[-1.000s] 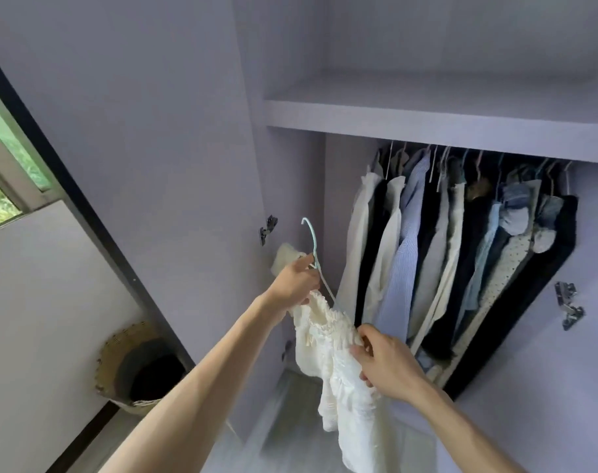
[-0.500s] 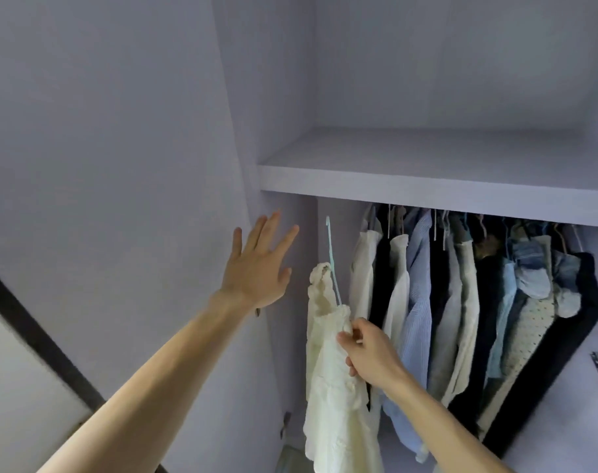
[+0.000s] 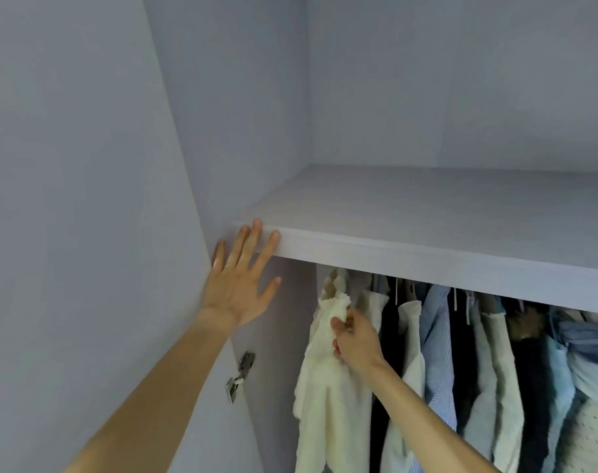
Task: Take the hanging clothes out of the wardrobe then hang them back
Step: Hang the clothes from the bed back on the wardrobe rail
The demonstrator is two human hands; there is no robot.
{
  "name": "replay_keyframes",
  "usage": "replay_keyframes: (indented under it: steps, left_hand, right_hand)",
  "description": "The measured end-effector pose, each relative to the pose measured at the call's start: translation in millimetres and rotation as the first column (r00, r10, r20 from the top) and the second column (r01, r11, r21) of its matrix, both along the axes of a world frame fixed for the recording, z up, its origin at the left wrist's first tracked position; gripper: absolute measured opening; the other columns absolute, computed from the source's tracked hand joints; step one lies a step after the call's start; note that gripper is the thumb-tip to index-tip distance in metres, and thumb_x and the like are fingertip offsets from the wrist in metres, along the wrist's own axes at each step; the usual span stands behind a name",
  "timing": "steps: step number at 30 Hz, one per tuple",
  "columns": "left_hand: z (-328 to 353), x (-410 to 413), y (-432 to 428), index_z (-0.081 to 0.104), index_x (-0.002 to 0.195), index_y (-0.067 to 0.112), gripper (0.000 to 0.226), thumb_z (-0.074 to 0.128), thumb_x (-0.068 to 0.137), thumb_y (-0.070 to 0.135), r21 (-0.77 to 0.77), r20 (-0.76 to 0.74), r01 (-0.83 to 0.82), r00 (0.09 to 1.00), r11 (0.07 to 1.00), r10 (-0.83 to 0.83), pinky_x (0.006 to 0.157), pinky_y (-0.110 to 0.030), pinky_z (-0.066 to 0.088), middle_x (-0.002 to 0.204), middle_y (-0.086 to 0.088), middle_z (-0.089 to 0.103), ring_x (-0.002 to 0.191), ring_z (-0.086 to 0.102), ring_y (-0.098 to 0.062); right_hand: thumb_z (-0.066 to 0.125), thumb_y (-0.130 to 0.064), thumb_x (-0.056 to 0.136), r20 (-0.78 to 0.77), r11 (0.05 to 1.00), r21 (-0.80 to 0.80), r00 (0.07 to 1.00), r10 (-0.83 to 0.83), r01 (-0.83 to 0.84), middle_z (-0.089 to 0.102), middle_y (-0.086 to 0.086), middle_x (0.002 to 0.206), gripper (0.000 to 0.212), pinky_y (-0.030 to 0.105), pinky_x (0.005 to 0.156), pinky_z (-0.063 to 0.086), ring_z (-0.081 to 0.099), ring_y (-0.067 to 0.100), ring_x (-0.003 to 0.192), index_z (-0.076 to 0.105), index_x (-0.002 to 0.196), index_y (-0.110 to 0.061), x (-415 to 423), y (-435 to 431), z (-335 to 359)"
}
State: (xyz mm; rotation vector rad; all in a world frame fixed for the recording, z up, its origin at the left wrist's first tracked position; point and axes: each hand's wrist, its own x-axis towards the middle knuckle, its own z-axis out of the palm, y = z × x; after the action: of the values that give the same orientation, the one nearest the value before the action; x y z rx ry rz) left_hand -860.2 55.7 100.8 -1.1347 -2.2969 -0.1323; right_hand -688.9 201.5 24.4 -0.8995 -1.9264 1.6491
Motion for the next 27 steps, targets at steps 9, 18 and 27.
replay_keyframes:
  steps: [9, 18, 27]
  left_hand:
    - [-15, -13, 10, -0.012, 0.156, 0.037, 0.077, 0.027, 0.095, 0.064, 0.074, -0.002, 0.010, 1.000, 0.997, -0.010, 0.122, -0.052, 0.006, 0.164, 0.001, -0.022, 0.153, -0.009, -0.022]
    - [-14, -12, 7, -0.014, 0.155, 0.038, 0.079, 0.028, 0.094, 0.064, 0.055, 0.023, 0.008, 1.000, 0.998, -0.009, 0.122, -0.050, 0.005, 0.163, 0.002, -0.026, 0.153, -0.012, -0.021]
    - [-14, -5, 6, -0.008, 0.157, 0.037, 0.078, 0.036, 0.095, 0.058, 0.064, 0.039, -0.013, 0.999, 0.998, 0.010, 0.122, -0.052, 0.009, 0.166, -0.001, -0.016, 0.154, -0.003, -0.024]
  right_hand:
    - [0.046, -0.017, 0.102, 0.014, 0.988, 0.023, 0.988, -0.152, 0.152, 0.063, 0.006, 0.089, 0.009, 0.029, 0.058, 0.057, 0.063, 0.015, 0.060, 0.049, 0.109, -0.014, -61, 47, -17]
    - [0.046, -0.019, 0.101, 0.112, 0.988, 0.046, 0.982, -0.151, 0.147, 0.065, 0.008, 0.089, 0.020, 0.037, 0.063, 0.062, 0.069, 0.022, 0.073, 0.051, 0.119, -0.015, -52, 49, -60]
    - [0.058, -0.016, 0.094, 0.167, 0.983, 0.177, 0.986, 0.018, -0.047, 0.061, 0.003, 0.118, 0.027, 0.039, 0.087, 0.057, 0.067, 0.022, 0.096, 0.047, 0.119, -0.021, -16, 56, -63]
